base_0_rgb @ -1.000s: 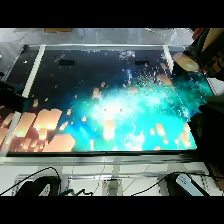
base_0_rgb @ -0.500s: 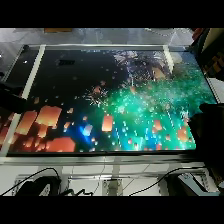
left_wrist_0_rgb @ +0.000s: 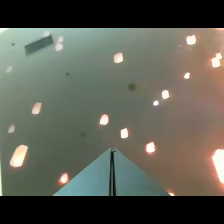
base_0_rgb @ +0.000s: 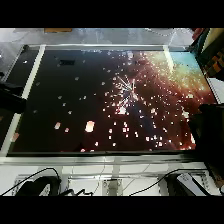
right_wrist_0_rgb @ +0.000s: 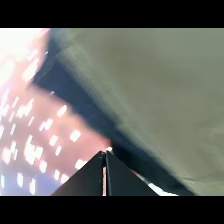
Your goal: Fold the clothes and pants, and hang the long-sleeved shirts on hangers.
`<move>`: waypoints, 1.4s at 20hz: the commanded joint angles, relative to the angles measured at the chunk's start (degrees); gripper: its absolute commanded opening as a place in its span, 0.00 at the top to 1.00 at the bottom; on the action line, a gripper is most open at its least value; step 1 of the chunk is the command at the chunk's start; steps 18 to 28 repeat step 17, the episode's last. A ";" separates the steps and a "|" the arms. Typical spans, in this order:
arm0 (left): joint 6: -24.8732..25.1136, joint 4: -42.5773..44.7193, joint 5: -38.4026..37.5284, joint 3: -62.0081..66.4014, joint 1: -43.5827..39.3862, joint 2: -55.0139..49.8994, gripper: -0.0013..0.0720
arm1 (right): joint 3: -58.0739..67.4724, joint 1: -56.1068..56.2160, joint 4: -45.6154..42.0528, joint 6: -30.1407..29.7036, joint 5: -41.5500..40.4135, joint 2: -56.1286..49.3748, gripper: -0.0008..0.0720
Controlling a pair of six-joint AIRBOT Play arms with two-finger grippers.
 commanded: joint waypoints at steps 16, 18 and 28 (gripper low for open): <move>0.02 0.02 0.00 -0.02 0.00 0.02 0.97 | -0.02 69.88 -29.97 8.07 1.18 -0.17 0.93; 0.00 0.02 0.00 -0.02 0.00 0.02 0.97 | 0.00 69.88 -28.87 8.07 1.18 -0.17 0.93; 0.00 0.02 0.00 -0.02 0.00 0.02 0.97 | 0.00 69.88 -28.87 8.07 1.18 -0.17 0.93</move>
